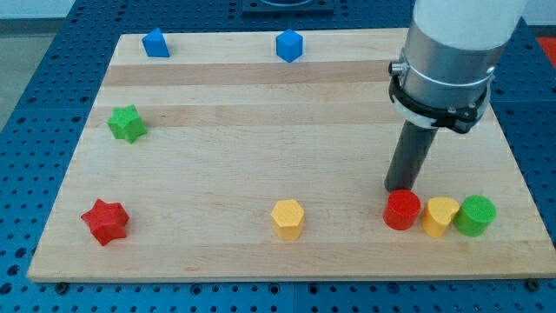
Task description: Slide the yellow hexagon right a bit
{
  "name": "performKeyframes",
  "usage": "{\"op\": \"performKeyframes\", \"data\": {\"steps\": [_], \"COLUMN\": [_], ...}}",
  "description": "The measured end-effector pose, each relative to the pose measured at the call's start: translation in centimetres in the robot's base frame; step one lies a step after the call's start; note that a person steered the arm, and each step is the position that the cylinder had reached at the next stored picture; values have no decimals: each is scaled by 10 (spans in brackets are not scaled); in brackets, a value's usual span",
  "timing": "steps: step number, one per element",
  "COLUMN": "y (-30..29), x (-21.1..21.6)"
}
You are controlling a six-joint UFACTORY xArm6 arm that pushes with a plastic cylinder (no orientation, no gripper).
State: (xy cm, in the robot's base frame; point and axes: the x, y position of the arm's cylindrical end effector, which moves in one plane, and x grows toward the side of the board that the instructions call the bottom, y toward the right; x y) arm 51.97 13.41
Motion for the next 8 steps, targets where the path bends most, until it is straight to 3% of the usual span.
{"op": "performKeyframes", "data": {"steps": [2,4,8], "y": [0,-19,-182], "x": [11,-6,-5]}}
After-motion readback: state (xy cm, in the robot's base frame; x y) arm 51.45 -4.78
